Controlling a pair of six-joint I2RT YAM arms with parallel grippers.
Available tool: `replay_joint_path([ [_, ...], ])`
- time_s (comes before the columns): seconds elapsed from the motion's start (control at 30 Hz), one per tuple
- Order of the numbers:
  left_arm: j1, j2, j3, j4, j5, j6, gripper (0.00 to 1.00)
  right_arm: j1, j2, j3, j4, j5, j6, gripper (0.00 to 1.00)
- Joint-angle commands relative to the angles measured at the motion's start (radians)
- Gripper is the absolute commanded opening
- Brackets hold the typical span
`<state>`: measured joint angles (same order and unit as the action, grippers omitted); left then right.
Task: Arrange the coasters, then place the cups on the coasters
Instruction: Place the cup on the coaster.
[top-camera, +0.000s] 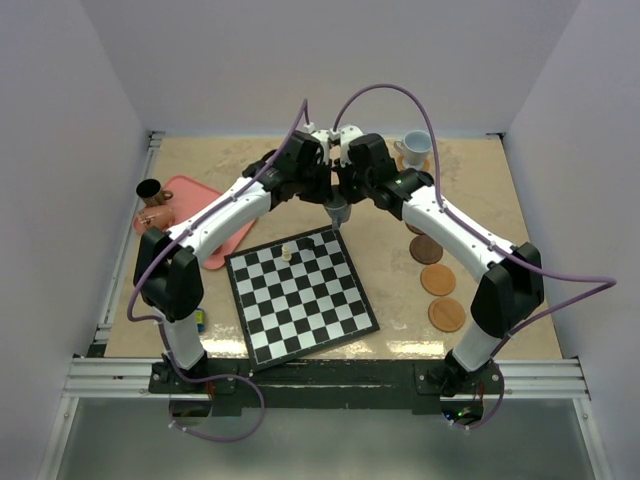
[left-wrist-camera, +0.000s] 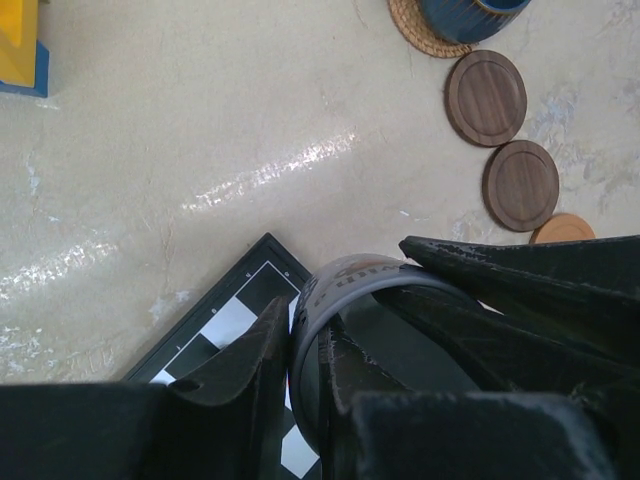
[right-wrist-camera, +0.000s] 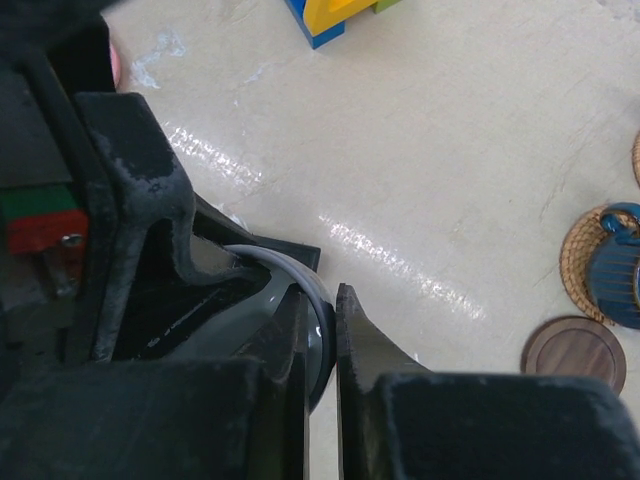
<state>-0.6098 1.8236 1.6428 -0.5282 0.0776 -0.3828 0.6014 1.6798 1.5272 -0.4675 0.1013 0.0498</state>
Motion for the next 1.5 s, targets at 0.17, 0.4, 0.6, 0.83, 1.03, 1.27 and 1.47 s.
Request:
replay_joint_path([
  [0.17,-0.002,-0.125,-0.031,0.12,0.03,-0.038,0.2,-0.011,-0.038,-0.007,0.061,0.066,0.134,0.0],
  [0.4,-0.002,-0.201,-0.109,0.164,-0.056,-0.044,0.65,-0.012,-0.022,0.005,0.05,0.107,0.148,0.0],
  [0.6,-0.001,-0.294,-0.242,0.29,-0.061,0.005,0.74,-0.015,0.009,0.037,0.038,0.115,0.159,0.0],
  [0.83,-0.002,-0.423,-0.529,0.568,0.174,0.139,0.76,-0.041,0.046,0.091,0.024,0.074,0.174,0.0],
  [1.03,-0.005,-0.343,-0.5,0.496,0.186,0.163,0.77,-0.041,0.051,0.106,0.018,0.063,0.168,0.0],
  [1.27,-0.018,-0.253,-0.433,0.468,0.096,0.151,0.74,-0.043,0.044,0.105,0.018,0.069,0.163,0.0],
  [1.47,-0.048,-0.199,-0.39,0.458,0.011,0.162,0.63,-0.041,0.05,0.106,0.021,0.057,0.163,0.0],
])
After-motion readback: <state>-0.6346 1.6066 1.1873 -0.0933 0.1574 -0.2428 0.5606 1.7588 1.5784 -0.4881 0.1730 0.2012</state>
